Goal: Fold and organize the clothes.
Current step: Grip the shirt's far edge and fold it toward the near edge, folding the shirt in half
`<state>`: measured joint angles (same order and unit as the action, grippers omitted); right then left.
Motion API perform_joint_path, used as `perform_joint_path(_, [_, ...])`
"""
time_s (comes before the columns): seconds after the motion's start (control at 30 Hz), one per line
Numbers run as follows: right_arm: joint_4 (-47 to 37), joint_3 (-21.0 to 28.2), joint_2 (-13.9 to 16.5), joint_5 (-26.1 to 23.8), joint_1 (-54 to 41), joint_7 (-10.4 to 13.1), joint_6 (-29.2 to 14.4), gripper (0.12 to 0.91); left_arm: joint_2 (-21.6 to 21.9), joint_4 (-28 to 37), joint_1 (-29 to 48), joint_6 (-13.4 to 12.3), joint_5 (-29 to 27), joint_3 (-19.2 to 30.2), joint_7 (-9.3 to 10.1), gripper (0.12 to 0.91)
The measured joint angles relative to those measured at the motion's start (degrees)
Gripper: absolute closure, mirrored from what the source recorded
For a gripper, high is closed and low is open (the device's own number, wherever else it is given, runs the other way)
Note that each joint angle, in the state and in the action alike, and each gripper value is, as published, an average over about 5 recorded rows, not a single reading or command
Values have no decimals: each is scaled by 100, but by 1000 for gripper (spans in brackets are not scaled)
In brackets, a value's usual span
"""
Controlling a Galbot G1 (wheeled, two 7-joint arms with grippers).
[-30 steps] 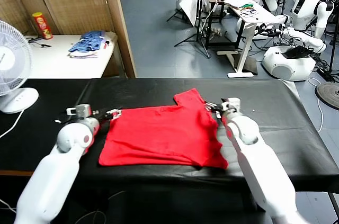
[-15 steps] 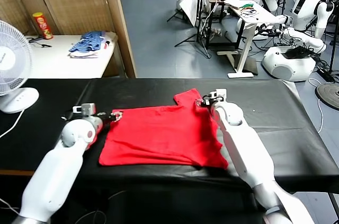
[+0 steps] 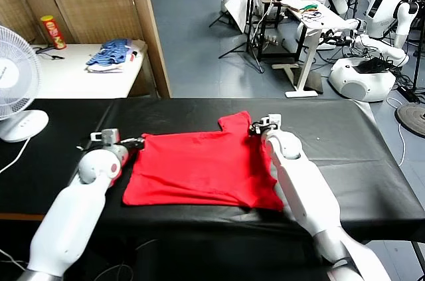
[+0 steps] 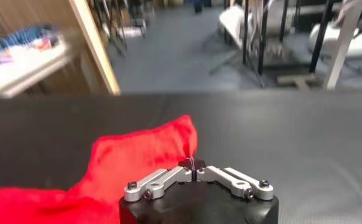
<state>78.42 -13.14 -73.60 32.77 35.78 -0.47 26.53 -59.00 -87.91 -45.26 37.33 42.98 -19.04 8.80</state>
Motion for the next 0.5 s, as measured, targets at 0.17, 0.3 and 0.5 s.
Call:
perform_joint_path(0.17, [958,-127,425,96,677,16,44,904,203,-628,-370,-6,88,-162,14,905])
perform_joint_path(0.3, [1619,-236,738,162,1192,112,205,904,377,-1164,-767,-4,146,-317,41,905])
perform_joint_path(0.5, [2415,-371,1052,191,1856,245,446,904,572,-1815,-1340,-18,90,-554,136,905])
